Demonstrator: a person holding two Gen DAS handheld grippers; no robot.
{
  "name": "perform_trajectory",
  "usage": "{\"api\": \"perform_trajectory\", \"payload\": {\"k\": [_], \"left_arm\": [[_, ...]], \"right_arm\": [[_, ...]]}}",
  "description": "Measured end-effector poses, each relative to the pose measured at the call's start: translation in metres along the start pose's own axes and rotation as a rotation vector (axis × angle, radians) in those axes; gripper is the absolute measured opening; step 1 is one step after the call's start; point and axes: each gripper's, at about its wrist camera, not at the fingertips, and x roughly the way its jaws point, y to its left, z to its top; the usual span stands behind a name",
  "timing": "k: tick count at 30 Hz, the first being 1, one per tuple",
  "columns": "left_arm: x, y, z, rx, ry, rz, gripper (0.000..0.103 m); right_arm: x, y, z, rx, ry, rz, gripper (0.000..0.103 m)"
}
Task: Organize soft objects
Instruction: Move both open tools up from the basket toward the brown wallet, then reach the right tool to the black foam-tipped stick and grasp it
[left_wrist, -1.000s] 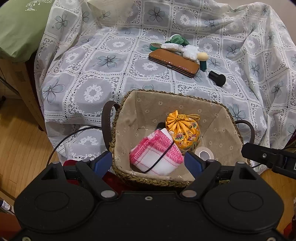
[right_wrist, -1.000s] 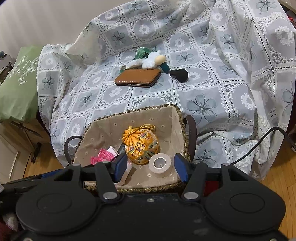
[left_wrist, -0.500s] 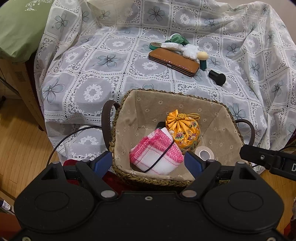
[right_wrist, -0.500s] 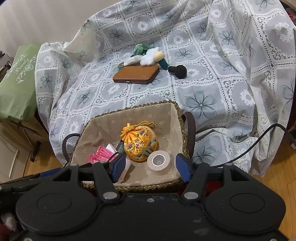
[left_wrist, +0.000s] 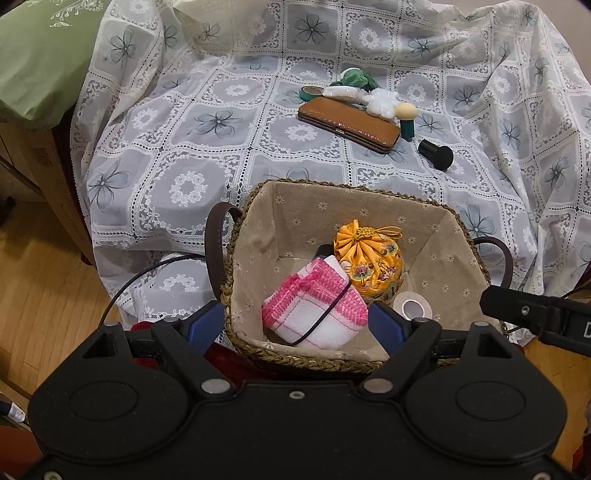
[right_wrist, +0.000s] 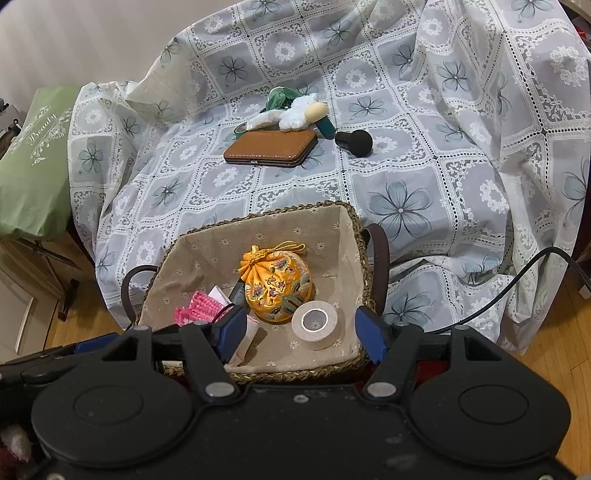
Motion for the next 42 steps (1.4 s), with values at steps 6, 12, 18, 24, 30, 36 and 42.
{"api": "perform_trajectory", "payload": {"k": [6, 12, 18, 24, 30, 36, 42], "left_arm": [[0.004, -0.006, 0.004, 0.030, 0.001, 0.006, 0.082], [0.008, -0.009, 0.016, 0.059, -0.006, 0.015, 0.083], [0.012, -0.007, 0.032, 0.073, -0.026, 0.029, 0.089], [0.021, -0.010, 0.051, 0.090, -0.025, 0.028, 0.089], [0.039, -0.016, 0.073, 0.121, -0.009, 0.022, 0.089], [0.059, -0.022, 0.099, 0.148, -0.010, 0.022, 0.089], [0.081, -0.021, 0.119, 0.149, -0.008, 0.030, 0.090]], "right_arm": [[0.005, 0.002, 0.004, -0.016, 0.004, -0.010, 0.070], [0.013, 0.001, 0.017, -0.015, 0.005, -0.031, 0.077], [0.019, -0.001, 0.038, -0.004, -0.031, -0.056, 0.088], [0.034, -0.008, 0.057, 0.024, -0.024, -0.072, 0.089], [0.056, -0.016, 0.080, 0.046, -0.004, -0.093, 0.089], [0.082, -0.024, 0.109, 0.057, 0.005, -0.119, 0.089], [0.113, -0.034, 0.137, 0.087, 0.018, -0.146, 0.089]]}}
